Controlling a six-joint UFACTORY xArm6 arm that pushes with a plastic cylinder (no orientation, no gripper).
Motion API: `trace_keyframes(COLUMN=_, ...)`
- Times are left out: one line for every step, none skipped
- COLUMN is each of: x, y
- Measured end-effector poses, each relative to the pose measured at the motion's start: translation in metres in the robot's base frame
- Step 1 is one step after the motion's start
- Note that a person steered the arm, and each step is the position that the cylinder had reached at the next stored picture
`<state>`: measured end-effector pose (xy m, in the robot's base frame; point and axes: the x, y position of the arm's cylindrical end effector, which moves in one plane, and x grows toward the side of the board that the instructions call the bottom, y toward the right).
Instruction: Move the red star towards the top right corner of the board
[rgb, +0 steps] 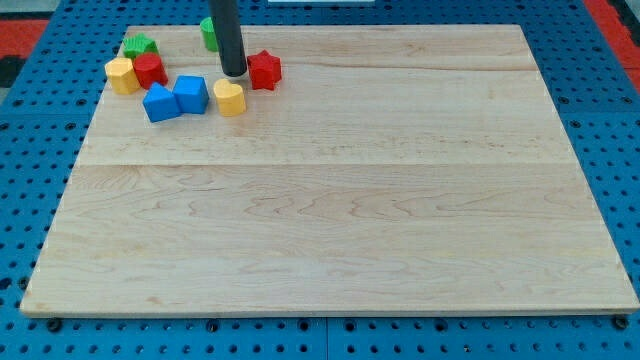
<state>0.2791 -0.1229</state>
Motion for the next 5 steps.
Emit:
trace_keyframes(x=0.003, y=-0.023)
trace_keyframes(x=0.005, y=0.079)
trace_keyframes(x=0.007, y=0.191)
trace_keyframes(x=0.007, y=0.22)
trace_keyframes(x=0.007, y=0.238)
